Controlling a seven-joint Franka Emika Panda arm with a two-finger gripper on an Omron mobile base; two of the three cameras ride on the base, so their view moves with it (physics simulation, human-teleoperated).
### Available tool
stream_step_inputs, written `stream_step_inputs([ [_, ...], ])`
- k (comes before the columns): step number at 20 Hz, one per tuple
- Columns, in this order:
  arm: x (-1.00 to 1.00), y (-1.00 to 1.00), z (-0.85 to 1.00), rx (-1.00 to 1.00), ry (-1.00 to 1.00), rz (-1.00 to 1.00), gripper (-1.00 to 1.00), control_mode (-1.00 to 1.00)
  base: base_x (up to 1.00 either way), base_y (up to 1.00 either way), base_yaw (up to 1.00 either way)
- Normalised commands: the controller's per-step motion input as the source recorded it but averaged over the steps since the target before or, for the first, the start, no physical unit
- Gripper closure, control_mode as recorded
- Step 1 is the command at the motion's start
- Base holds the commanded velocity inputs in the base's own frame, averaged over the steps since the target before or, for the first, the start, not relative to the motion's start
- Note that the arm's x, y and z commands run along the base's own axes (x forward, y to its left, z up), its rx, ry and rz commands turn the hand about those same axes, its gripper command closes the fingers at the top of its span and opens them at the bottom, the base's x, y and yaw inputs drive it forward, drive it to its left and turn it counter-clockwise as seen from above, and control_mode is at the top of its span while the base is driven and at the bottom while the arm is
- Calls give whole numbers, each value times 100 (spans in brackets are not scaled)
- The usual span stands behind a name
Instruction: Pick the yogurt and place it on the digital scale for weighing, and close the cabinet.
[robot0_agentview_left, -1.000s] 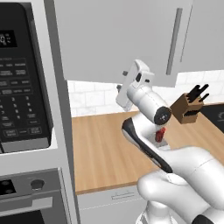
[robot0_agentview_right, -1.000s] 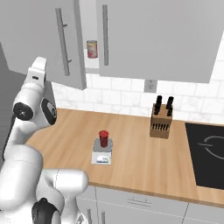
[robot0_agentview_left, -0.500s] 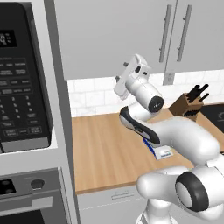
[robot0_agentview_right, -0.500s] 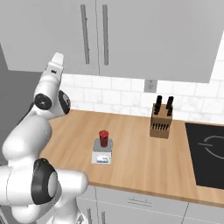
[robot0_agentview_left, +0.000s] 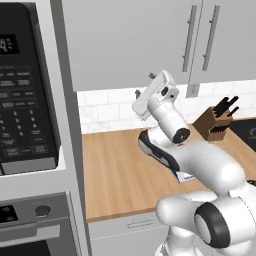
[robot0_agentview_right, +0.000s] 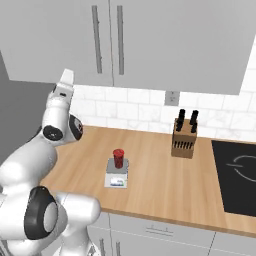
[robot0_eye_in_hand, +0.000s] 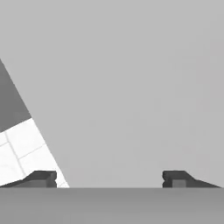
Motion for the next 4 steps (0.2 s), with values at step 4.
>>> stream_step_inputs([
  [4,-100,-72,41,16,0,0,-100,-100,0,0,0],
])
